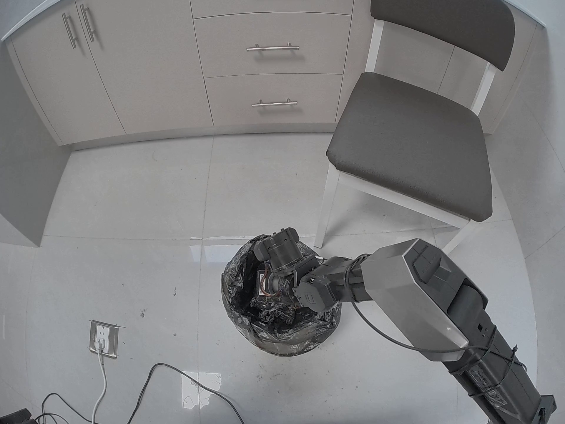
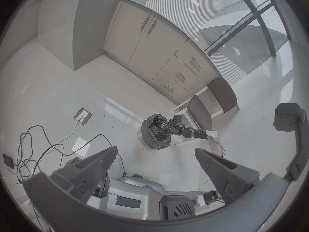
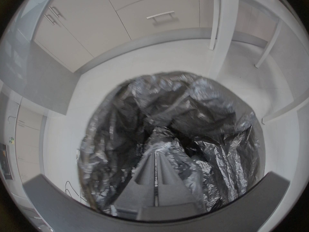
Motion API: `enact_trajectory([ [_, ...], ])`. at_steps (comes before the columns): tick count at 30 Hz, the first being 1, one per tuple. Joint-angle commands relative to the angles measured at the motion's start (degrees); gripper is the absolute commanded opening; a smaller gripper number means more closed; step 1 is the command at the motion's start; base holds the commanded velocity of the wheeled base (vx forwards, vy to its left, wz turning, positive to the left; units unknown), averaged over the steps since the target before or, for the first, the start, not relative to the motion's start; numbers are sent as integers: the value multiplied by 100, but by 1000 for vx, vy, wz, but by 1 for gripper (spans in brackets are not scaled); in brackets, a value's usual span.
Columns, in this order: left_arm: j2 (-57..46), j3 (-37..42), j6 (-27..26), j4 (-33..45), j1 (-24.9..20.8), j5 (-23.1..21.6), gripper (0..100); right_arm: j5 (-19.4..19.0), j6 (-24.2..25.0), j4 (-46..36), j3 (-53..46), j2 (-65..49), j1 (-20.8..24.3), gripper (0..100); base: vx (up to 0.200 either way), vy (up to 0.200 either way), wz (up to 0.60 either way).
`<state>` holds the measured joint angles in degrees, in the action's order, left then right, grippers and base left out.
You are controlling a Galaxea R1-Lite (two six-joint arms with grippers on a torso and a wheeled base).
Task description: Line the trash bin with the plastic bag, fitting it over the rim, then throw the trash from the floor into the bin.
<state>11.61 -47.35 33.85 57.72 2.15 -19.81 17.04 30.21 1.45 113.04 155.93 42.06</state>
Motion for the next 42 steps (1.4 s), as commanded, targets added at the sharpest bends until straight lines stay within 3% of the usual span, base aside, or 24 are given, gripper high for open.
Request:
enact_trajectory([
  [1, 17, 41, -2, -7, -4, 3, 100, 1, 55, -66, 155, 342, -119, 0, 0, 0, 0],
  [13, -44, 103, 25, -68, 5, 12, 100, 1, 11, -101, 155, 737, -110, 0, 0, 0, 0],
  [20, -194, 77, 297, -262, -4, 47, 100, 1, 73, -699, 155, 825, -110, 0, 0, 0, 0],
  [38, -220, 103, 289, -288, -4, 39, 100, 1, 64, -839, 155, -555, -321, 0, 0, 0, 0],
  [42, -229, 112, 289, -288, -4, 21, 100, -8, 196, -1463, 155, -836, -303, 0, 0, 0, 0],
])
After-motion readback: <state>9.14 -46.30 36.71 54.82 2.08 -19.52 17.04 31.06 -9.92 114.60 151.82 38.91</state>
